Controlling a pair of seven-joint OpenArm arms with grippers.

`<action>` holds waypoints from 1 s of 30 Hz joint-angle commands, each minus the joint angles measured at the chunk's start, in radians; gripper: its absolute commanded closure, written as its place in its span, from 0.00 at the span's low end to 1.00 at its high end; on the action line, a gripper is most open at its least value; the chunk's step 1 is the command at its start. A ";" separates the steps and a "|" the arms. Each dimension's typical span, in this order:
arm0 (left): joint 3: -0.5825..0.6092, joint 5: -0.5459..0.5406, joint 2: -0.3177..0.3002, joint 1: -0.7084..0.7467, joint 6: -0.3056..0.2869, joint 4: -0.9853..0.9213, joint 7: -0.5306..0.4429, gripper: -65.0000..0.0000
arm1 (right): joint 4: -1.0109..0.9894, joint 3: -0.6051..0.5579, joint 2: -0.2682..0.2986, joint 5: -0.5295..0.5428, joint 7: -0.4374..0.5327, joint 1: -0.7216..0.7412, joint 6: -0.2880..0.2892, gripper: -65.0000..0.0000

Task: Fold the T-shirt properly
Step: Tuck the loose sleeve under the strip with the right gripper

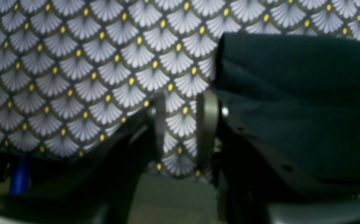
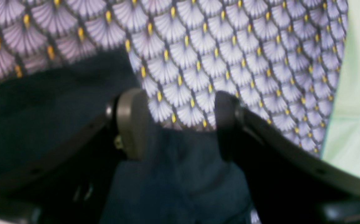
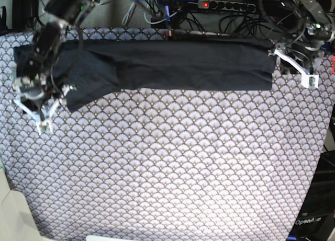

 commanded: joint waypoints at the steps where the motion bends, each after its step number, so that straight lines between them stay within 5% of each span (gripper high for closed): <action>1: -0.005 -0.012 -0.008 0.000 -0.001 0.017 -0.019 0.74 | -0.002 0.000 0.007 0.007 0.000 0.019 -0.008 0.45; 10: -0.005 -0.012 -0.008 0.000 -0.001 0.017 -0.019 0.74 | -0.021 0.012 0.008 0.146 -0.078 0.021 -0.008 0.45; 30: -0.005 -0.012 -0.008 0.000 -0.001 0.017 -0.019 0.74 | -0.106 0.078 0.004 0.148 -0.069 -0.001 -0.008 0.46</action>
